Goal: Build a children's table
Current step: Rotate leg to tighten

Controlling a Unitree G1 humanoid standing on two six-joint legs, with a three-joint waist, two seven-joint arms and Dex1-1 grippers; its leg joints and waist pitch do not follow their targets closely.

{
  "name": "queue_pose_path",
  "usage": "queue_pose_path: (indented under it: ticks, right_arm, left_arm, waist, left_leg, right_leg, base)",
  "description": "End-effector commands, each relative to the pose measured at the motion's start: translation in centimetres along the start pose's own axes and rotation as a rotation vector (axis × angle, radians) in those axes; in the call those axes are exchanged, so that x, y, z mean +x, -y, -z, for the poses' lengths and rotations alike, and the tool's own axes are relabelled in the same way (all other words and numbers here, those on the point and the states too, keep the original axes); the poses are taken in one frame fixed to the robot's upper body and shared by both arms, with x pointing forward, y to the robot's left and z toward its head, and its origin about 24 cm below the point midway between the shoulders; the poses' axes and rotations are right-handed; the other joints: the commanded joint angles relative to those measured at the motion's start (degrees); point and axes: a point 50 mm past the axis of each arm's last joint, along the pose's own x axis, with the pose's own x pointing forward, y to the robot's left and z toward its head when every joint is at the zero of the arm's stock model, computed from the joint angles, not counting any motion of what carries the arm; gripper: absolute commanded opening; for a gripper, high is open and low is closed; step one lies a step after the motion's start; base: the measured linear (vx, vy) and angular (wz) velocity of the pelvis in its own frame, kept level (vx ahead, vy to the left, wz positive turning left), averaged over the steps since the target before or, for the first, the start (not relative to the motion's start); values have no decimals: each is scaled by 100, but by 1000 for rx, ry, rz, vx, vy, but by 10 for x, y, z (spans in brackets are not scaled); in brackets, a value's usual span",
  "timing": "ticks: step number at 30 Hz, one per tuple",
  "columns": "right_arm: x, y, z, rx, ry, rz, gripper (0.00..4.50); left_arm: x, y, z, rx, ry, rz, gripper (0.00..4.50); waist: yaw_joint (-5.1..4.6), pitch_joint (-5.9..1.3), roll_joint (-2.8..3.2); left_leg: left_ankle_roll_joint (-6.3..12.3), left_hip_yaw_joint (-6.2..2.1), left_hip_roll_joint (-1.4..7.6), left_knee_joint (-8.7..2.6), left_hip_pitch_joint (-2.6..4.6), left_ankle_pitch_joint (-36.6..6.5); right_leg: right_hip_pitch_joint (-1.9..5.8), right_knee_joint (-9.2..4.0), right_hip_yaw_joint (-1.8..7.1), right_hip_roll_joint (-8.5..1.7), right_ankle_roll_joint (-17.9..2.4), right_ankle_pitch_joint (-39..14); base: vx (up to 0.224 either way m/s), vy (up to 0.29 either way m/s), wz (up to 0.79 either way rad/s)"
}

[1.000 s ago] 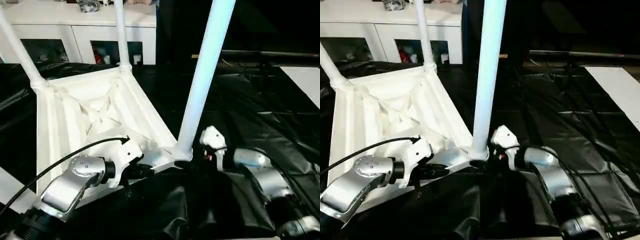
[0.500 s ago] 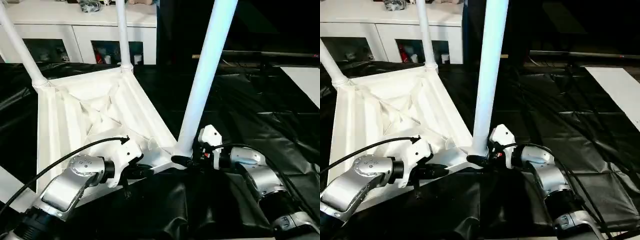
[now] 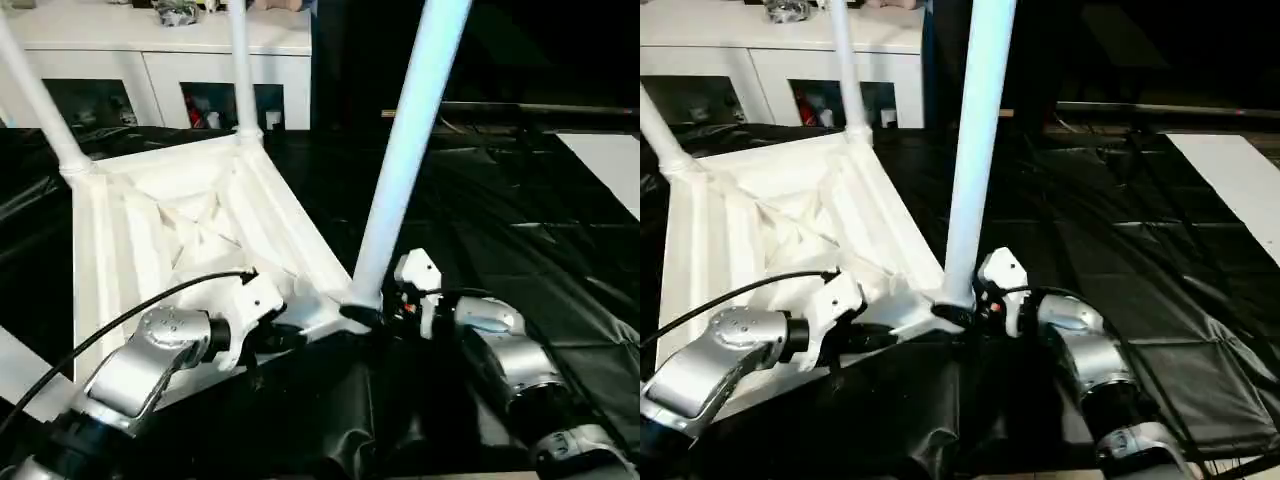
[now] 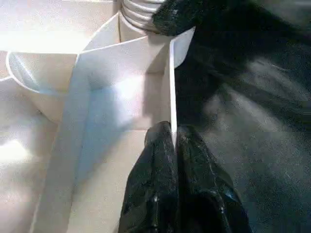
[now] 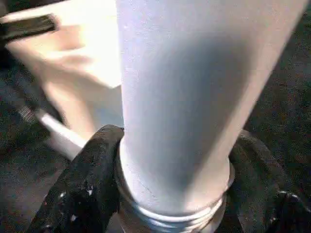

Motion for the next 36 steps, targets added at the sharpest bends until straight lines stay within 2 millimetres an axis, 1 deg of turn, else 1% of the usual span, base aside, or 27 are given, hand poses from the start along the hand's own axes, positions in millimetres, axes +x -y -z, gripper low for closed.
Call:
queue_pose_path:
  ticks: [1,3,4,5,6,8,9,10,11,12,17,18,19,20,22,23,24,25,26,27,28,29,32,33,34,35,36]
  right_arm:
    - [5,13,-1,67,22,213,271]
    - [12,13,0,81,21,295,270]
    - [22,13,1,89,1,407,270]
    - [22,13,1,89,0,413,270]
    - [29,13,1,86,-17,488,270]
    - [33,13,1,92,-24,542,270]
    - [44,12,0,123,-39,671,270]
    - [49,10,-1,148,-34,696,270]
    - [52,8,-2,156,-31,704,270]
    - [58,4,-4,157,-29,708,270]
    - [74,-13,-7,198,3,571,270]
    - [75,-14,-8,189,3,566,305]
    - [75,-14,-8,185,12,562,305]
    - [75,-15,-10,180,28,555,326]
    - [74,-14,-12,177,50,545,326]
    - [72,-12,-13,173,55,544,326]
    - [71,-10,-15,165,62,543,354]
    - [69,-8,-16,156,65,527,354]
    - [64,-3,-19,132,72,507,371]
    - [61,-1,-21,119,77,489,371]
    - [59,0,-23,109,81,470,392]
    - [55,2,-25,96,86,439,392]
    - [39,5,-28,26,83,319,392]
    - [35,5,-28,6,79,286,392]
    - [33,5,-28,3,77,273,392]
    - [24,3,-26,-22,63,182,392]
    - [14,1,-24,-59,45,97,392]
  left_arm:
    - [19,6,13,-70,-42,4,0]
    - [26,3,9,-77,-32,-31,0]
    - [36,-1,4,-90,-21,-75,0]
    - [37,-1,3,-91,-20,-77,0]
    - [44,-4,-1,-89,-17,-111,0]
    - [48,-5,-3,-97,-13,-133,0]
    - [59,-8,-10,-105,-10,-184,0]
    - [64,-8,-13,-103,-15,-196,0]
    - [66,-8,-14,-100,-20,-198,0]
    - [70,-8,-15,-92,-38,-200,0]
    - [75,-7,-18,-70,-57,-184,0]
    - [76,-7,-18,-69,-58,-180,0]
    - [76,-7,-18,-65,-61,-173,0]
    - [76,-7,-17,-59,-67,-160,0]
    - [74,-6,-15,-49,-78,-140,0]
    - [73,-6,-14,-46,-88,-127,0]
    - [71,-5,-12,-42,-97,-115,0]
    - [69,-5,-10,-38,-107,-106,0]
    - [64,-4,-5,-34,-125,-91,0]
    - [62,-4,-3,-33,-132,-82,0]
    - [60,-3,-1,-32,-137,-75,0]
    - [57,-3,2,-31,-142,-67,0]
    - [45,-1,9,-10,-157,-36,0]
    - [42,-1,11,-9,-159,-29,0]
    - [41,-1,11,-6,-158,-25,0]
    - [34,0,14,14,-154,6,0]
    - [27,2,16,52,-150,42,0]
  waist:
    - [-37,-177,-18]
    - [-54,-170,-17]
    - [-87,-142,-12]
    - [-87,-142,-12]
    - [-103,-109,-30]
    - [-93,-102,-44]
    - [-107,-92,-51]
    - [-105,-109,-62]
    - [-83,-119,-57]
    - [-70,-133,-50]
    - [-54,-169,-52]
    - [-51,-183,-42]
    - [-53,-180,-41]
    - [-51,-199,-49]
    - [-39,-193,-72]
    - [-41,-198,-71]
    - [-33,-200,-92]
    - [-37,-209,-105]
    - [-28,-227,-109]
    - [-25,-233,-107]
    - [-28,-233,-115]
    - [-32,-241,-142]
    - [-5,-259,-146]
    - [-9,-277,-143]
    - [-8,-284,-146]
    - [-7,-285,-148]
    - [-3,-290,-121]
  left_leg:
    - [1,-277,586,-492,129,-1583]
    - [-89,-284,590,-502,157,-1696]
    - [-184,-291,577,-518,161,-1846]
    - [-184,-291,577,-518,161,-1846]
    - [-271,-304,564,-503,218,-2132]
    - [-285,-322,554,-501,234,-2280]
    - [-272,-315,543,-515,231,-2283]
    - [-297,-315,549,-527,285,-2286]
    - [-320,-324,567,-531,300,-2287]
    - [-265,-292,586,-581,243,-2124]
    - [-73,-227,604,-595,165,-1644]
    - [-23,-218,615,-600,154,-1514]
    - [-21,-214,612,-601,158,-1519]
    - [-22,-212,616,-598,169,-1535]
    - [-24,-206,615,-581,169,-1628]
    - [-19,-212,613,-578,153,-1635]
    - [-8,-209,619,-584,157,-1606]
    - [11,-208,617,-586,144,-1516]
    - [78,-207,621,-580,113,-1307]
    - [142,-192,629,-575,114,-1158]
    - [161,-188,632,-572,114,-1116]
    - [213,-182,632,-566,112,-1019]
    - [385,-170,629,-531,107,-724]
    - [492,-165,625,-506,99,-542]
    - [542,-163,617,-499,103,-465]
    - [628,-156,607,-476,102,-437]
    - [689,-164,627,-474,119,-400]
  right_leg:
    - [18,-683,451,-820,-938,-1927]
    - [-17,-699,460,-824,-896,-2126]
    - [-44,-720,461,-819,-848,-2339]
    - [-44,-720,461,-819,-848,-2339]
    - [-108,-787,485,-862,-760,-2783]
    - [-99,-815,477,-893,-658,-3088]
    - [-131,-833,482,-889,-590,-3185]
    - [-162,-842,495,-889,-559,-3173]
    - [-158,-826,495,-895,-550,-3068]
    - [-120,-785,490,-873,-570,-2501]
    - [-35,-686,473,-883,-721,-1421]
    - [-14,-663,464,-880,-785,-1160]
    - [-17,-667,460,-877,-800,-1139]
    - [-9,-667,457,-881,-811,-1141]
    - [-5,-698,471,-922,-828,-1350]
    - [13,-702,473,-932,-823,-1436]
    - [6,-719,474,-926,-796,-1567]
    - [21,-710,469,-922,-787,-1564]
    - [48,-683,463,-919,-789,-1344]
    - [44,-666,451,-904,-821,-1082]
    - [48,-656,446,-899,-846,-980]
    - [63,-632,432,-885,-889,-803]
    - [88,-581,420,-865,-944,-318]
    - [97,-534,408,-850,-973,42]
    - [104,-522,396,-840,-1004,197]
    - [103,-510,390,-837,-1054,388]
    - [95,-494,382,-832,-1083,527]
  base:
    - [0,0,0]
    - [0,0,0]
    - [0,0,0]
    - [0,0,0]
    - [0,0,0]
    - [0,0,0]
    - [0,0,0]
    - [0,0,0]
    - [0,0,0]
    - [0,0,0]
    - [0,0,0]
    - [0,0,0]
    - [0,0,0]
    - [0,0,0]
    - [0,0,0]
    - [0,0,0]
    - [0,0,0]
    - [0,0,0]
    - [0,0,0]
    - [0,0,0]
    - [0,0,0]
    - [0,0,0]
    - [17,-1,0]
    - [0,0,0]
    - [0,0,0]
    - [0,0,0]
    - [0,0,0]
